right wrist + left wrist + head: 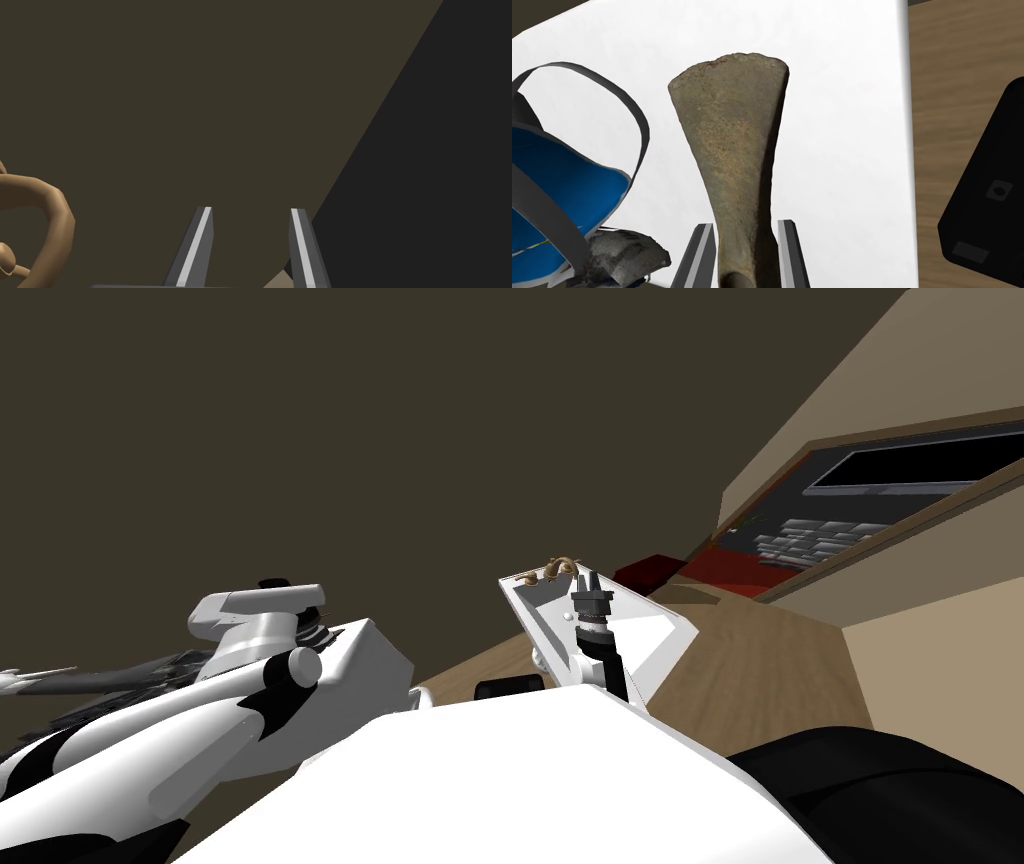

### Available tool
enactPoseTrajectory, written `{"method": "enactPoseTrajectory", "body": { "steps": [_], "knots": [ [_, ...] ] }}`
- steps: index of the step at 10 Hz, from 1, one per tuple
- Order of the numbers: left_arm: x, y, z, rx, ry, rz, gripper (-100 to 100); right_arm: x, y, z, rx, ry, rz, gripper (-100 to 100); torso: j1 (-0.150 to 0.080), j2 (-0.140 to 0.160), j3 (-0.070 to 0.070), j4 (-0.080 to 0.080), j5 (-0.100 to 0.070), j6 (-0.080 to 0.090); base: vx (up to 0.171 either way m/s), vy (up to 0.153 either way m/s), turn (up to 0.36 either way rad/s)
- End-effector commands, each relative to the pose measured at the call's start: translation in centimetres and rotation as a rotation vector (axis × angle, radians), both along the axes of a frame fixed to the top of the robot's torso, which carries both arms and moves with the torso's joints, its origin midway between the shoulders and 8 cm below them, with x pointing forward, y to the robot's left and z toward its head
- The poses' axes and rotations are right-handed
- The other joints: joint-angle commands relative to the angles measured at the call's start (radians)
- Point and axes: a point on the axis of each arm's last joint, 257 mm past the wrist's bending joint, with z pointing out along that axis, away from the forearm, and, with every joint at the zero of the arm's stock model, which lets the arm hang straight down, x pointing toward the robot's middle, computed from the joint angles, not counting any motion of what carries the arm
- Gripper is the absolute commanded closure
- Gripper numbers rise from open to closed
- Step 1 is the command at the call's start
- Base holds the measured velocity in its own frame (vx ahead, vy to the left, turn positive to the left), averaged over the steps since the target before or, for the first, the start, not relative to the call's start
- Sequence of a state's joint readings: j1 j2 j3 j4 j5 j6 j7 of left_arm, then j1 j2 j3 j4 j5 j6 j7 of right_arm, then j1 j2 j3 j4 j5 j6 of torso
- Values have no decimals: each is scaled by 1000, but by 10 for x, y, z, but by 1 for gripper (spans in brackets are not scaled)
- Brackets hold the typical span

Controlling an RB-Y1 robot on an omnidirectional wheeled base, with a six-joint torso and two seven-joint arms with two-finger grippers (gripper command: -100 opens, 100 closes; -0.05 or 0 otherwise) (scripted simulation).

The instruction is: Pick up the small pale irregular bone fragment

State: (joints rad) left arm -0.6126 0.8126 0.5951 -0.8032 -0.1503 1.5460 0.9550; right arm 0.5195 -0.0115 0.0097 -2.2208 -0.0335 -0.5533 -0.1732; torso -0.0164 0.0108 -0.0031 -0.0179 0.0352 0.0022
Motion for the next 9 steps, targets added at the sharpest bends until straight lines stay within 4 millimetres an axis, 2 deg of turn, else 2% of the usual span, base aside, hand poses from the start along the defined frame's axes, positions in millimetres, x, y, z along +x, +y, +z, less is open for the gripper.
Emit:
{"method": "enactPoseTrajectory", "body": {
  "steps": [1, 3, 4, 5, 7, 8, 9],
  "knots": [
    [0, 0, 0, 0, 0, 0, 100, 0, 0, 0, 0, 0, 0, 0, 0, 0, 0, 0, 0, 0, 0, 0, 0],
    [0, 0, 0, 1, 0, 0, 100, 0, 0, 0, 0, 0, 0, 0, 0, 0, 0, 0, 0, 0, 0, 0, 0],
    [0, 0, 0, 1, 0, 0, 0, 0, 0, 0, 0, 0, 0, 0, -1, 0, 0, 0, 0, 0, 0, 0, 0],
    [1, 2, 15, 12, -5, 8, 100, 0, 0, 0, 0, 0, 0, 0, -1, 0, 0, 0, 0, 1, -43, -48, -84],
    [2, 5, 36, 22, -11, 19, 100, 0, 0, 0, 0, 0, 0, 0, -8, 4, 3, 1, -2, 2, -94, -101, -85],
    [1, 3, 28, 20, -11, 15, 100, 0, 0, 0, 0, 0, 0, 0, -11, 6, 4, 2, -3, 1, -45, -52, -14],
    [1, 2, 29, 18, -10, 16, 0, 0, 0, 0, 0, 0, 0, 0, -7, 5, 3, 1, -2, 0, -7, -11, 2]
  ]
}}
